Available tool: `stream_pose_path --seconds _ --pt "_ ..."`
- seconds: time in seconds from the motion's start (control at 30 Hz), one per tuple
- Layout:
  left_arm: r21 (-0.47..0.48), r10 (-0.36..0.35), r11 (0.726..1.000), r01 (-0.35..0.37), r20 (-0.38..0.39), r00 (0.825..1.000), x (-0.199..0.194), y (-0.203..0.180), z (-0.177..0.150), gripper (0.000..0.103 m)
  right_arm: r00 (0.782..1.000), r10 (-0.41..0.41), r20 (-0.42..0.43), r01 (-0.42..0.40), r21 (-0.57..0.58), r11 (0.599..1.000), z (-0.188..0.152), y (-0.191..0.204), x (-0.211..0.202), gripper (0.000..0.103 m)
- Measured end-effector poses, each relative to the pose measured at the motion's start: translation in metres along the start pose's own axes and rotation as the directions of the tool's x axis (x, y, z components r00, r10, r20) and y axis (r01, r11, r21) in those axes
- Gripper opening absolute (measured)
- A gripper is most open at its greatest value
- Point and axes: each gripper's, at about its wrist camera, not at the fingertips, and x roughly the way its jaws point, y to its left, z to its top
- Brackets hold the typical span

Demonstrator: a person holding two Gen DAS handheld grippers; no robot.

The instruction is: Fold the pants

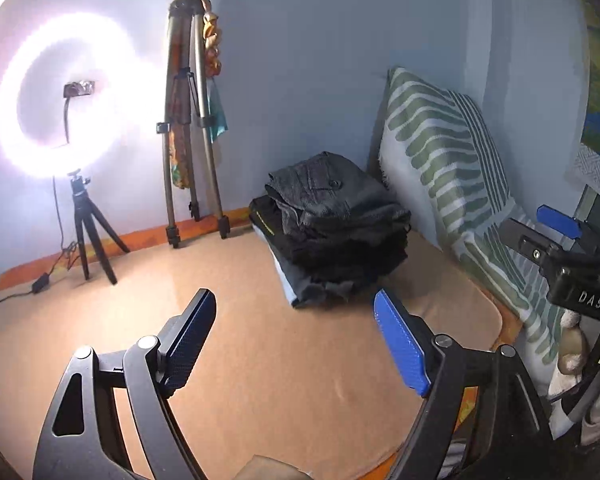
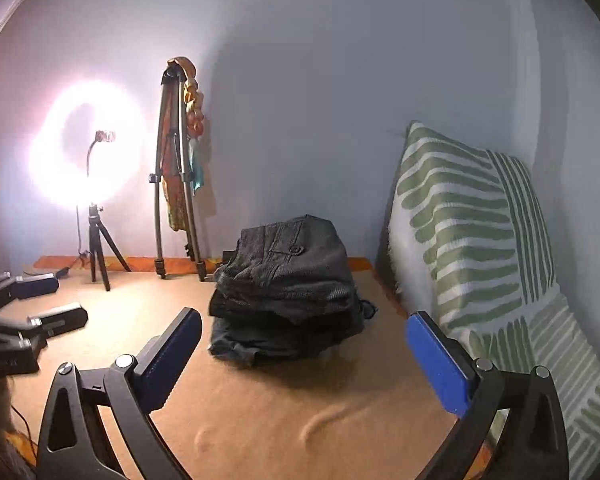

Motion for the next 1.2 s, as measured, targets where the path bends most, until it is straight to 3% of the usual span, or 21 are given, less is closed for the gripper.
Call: stream_pose_path --seconds 0.13,0.3,0.43,1.2 --pt "-0.013 0.006 1.000 -0.006 -0.018 1.000 -0.007 -0.003 -0.018 0.082 1.000 0.019 -0.024 -0.017 0.066 0.998 -0.015 -0.001 -0.011 0.103" --pt "-0.047 0.062 0.997 -0.062 -0.007 0.998 -0.019 0.000 -0.037 0.082 0.999 0.027 -0.033 -0.023 0.120 0.992 -0.028 -0.003 -0.022 0.103" --pt "-0.068 0.077 0.995 -0.078 -0.012 0.997 -0.026 0.004 -0.046 0.082 0.999 0.011 -0.030 -0.008 0.119 0.993 -0.031 -0.001 -0.026 0.103" --pt "-0.102 0.106 0.989 -0.105 0.002 0.994 -0.039 0.016 -0.046 0.082 0.999 0.009 -0.031 -0.006 0.098 0.995 -0.034 0.008 -0.025 0.103"
